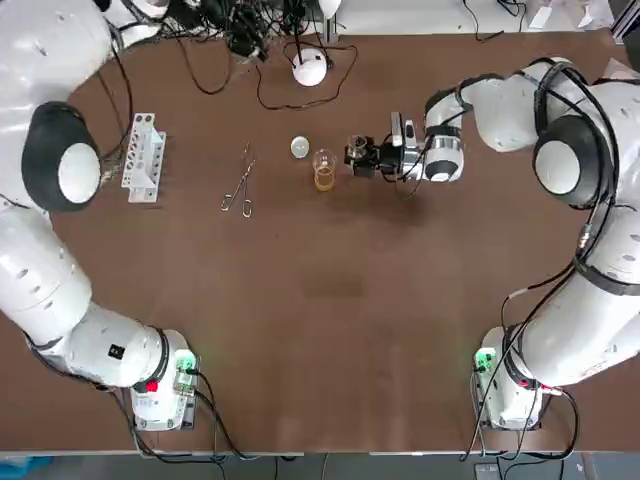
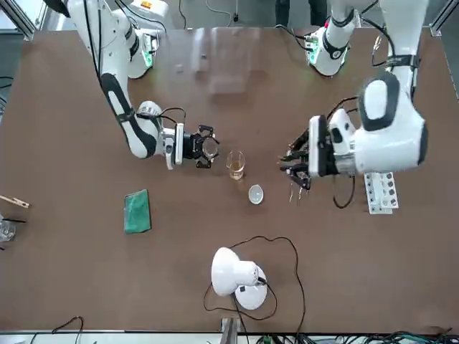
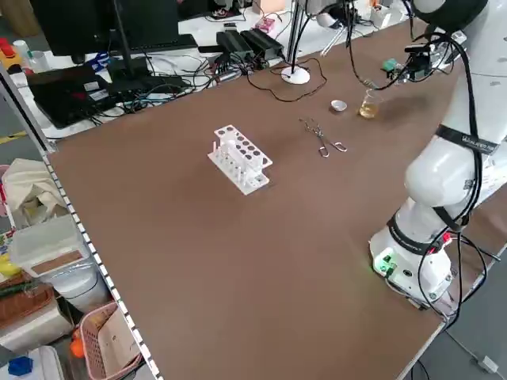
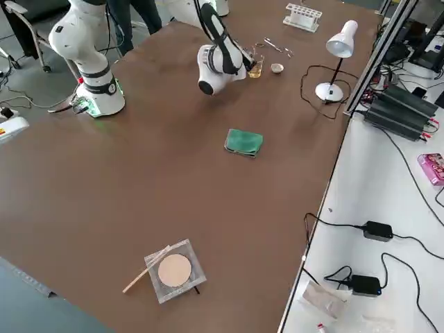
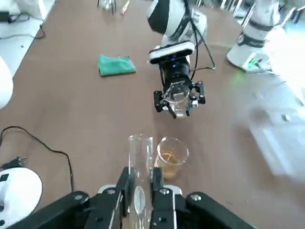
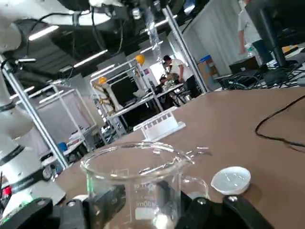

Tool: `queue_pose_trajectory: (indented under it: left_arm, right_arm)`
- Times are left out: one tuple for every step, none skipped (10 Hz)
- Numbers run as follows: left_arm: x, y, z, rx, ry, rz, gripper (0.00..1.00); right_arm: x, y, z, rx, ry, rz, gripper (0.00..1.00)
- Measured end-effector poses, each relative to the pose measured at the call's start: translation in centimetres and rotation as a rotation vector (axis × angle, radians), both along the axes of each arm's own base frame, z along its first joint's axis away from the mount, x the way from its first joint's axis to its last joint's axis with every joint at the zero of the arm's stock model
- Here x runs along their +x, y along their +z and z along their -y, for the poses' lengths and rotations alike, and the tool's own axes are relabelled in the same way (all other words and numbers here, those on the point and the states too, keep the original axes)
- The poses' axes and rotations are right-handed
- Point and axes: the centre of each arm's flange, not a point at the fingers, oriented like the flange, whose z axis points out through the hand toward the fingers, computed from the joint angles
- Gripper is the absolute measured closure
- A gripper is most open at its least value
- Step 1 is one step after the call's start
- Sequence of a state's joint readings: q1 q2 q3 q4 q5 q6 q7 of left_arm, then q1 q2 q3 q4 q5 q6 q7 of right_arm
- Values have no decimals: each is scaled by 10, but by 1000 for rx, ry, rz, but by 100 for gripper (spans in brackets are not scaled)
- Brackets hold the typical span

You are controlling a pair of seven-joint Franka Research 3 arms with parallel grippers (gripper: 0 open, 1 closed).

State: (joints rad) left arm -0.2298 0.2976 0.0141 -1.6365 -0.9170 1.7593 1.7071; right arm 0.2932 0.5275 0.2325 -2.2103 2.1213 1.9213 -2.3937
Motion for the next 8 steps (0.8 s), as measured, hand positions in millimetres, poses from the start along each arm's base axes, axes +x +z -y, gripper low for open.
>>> queue_pose_trajectory:
  left_arm:
    - [-1, 1, -28, -57, -23, -12, 78]
    - [-1, 2, -56, -104, -44, -16, 78]
    - [-1, 2, -84, -144, -66, -12, 78]
    - [-3, 1, -108, -174, -85, -12, 78]
    - [-7, -2, -129, -201, -103, -12, 78]
    - [-12, -6, -147, -233, -128, -10, 78]
    - [-17, -14, -165, -266, -148, -9, 78]
    - [-22, -22, -187, -298, -154, 2, 78]
  right_arm:
    - [-7, 1, -12, 4, -23, -28, 62]
    - [-13, 1, -23, 14, -44, -50, 62]
    - [-19, 2, -33, 24, -63, -69, 62]
    - [-25, 2, -41, 25, -79, -84, 62]
    - [-28, 3, -49, 31, -93, -95, 62]
    - [-31, 5, -57, 38, -111, -107, 62]
    - [-34, 8, -67, 46, -128, -119, 62]
    - [-37, 11, -79, 56, -142, -138, 62]
